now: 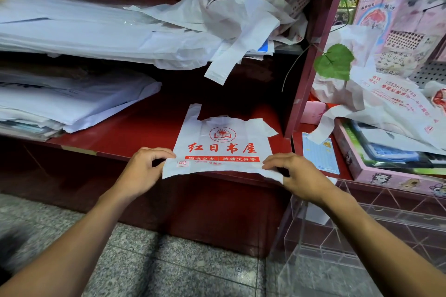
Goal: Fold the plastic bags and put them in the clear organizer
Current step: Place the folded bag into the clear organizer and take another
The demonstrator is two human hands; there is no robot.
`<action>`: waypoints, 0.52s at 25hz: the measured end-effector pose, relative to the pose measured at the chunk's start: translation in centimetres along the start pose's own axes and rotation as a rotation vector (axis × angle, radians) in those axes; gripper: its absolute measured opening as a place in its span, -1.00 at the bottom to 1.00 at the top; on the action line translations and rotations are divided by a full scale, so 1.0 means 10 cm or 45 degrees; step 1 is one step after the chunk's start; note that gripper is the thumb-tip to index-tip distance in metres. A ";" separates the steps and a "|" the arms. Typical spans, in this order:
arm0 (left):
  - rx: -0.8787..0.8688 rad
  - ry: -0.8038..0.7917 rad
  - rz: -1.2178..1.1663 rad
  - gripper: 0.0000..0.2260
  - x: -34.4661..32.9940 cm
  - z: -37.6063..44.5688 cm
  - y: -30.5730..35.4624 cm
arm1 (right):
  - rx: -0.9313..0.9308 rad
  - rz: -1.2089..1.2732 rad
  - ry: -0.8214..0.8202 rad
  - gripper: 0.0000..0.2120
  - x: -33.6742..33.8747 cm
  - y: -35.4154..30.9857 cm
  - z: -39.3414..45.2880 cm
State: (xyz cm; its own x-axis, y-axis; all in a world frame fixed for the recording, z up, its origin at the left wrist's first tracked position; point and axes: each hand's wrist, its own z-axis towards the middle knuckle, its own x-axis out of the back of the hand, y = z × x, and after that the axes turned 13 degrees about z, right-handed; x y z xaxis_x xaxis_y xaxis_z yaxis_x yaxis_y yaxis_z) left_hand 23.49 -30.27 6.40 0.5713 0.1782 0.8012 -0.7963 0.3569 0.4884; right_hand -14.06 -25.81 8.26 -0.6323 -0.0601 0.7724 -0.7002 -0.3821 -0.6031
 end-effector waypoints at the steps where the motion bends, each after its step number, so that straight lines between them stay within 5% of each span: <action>1: -0.003 0.008 -0.001 -0.67 -0.01 0.00 0.00 | -0.023 0.077 0.064 -0.92 0.01 -0.02 0.00; 5: 0.108 0.065 0.011 -0.78 -0.04 -0.01 0.02 | -0.321 0.313 0.339 -0.62 -0.04 -0.15 0.04; 13: 0.415 0.140 0.252 -0.68 -0.10 0.05 0.21 | -0.568 0.206 0.571 -0.59 -0.20 -0.24 0.21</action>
State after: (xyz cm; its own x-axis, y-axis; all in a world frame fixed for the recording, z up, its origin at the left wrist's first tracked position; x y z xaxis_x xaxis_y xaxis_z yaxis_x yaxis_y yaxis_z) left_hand 21.10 -30.11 6.79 0.4044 0.3176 0.8577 -0.9043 -0.0010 0.4268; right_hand -10.37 -26.73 8.61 -0.7507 0.3427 0.5648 -0.5937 0.0251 -0.8043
